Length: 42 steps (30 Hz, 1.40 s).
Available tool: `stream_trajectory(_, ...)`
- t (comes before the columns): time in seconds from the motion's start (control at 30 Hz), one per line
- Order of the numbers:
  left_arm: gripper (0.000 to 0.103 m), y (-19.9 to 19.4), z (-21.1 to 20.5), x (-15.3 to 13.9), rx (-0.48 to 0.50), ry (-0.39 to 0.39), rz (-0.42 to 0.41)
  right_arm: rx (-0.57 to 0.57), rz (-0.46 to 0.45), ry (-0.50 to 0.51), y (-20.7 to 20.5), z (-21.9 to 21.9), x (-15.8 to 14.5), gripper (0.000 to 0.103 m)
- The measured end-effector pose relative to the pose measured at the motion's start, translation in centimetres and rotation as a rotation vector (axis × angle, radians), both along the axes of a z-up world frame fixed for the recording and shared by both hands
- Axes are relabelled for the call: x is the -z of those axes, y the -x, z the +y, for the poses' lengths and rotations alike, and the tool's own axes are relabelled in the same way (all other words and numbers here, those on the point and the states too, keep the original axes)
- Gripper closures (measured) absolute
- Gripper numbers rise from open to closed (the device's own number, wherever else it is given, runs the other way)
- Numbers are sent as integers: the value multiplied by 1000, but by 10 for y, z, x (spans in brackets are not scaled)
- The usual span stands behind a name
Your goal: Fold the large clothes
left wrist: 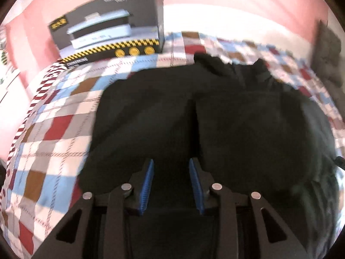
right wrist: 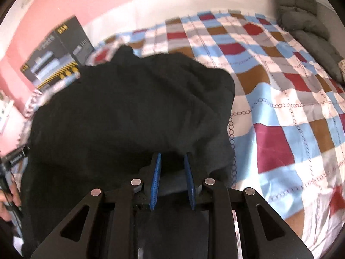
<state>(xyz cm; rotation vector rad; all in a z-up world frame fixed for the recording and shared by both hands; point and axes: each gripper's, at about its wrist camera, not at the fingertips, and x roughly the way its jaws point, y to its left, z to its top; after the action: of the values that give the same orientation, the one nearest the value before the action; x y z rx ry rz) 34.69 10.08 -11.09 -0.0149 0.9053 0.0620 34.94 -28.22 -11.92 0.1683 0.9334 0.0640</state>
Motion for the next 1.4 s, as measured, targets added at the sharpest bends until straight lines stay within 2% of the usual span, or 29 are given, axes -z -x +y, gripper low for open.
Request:
stream_trajectory(0.17,67,69,2,-30,16,40,-60,-19,-52,-7,57,12,-26,68)
stream_trajectory(0.37,67,140,-8,-48,65,35,-73,-19,-70,-38,133,29,-44,67)
stream_trajectory(0.5,67,183,-11,-59,85,67,-76,-20,-83,-49,177,38,-54,67)
stream_trajectory(0.7,67,237,-18,-67,106,95,-92,-24,-84,-62,227,47,-60,67)
stream_trajectory(0.87,67,266,-16,-66,99,117,-76,-65,-76,-36,252,58,-56,66)
stream_trajectory(0.9,67,271,-15,-65,98,120,-73,-66,-75,-36,256,59,-55,64)
stream_trajectory(0.97,67,279,-15,-65,95,116,-73,-73,-75,-46,265,61,-53,51)
stream_trajectory(1.0,67,283,-14,-64,91,115,-73,-78,-77,-50,268,61,-52,50)
stream_trajectory(1.4,67,310,-6,-58,71,123,-52,-92,-81,-18,293,67,-45,49)
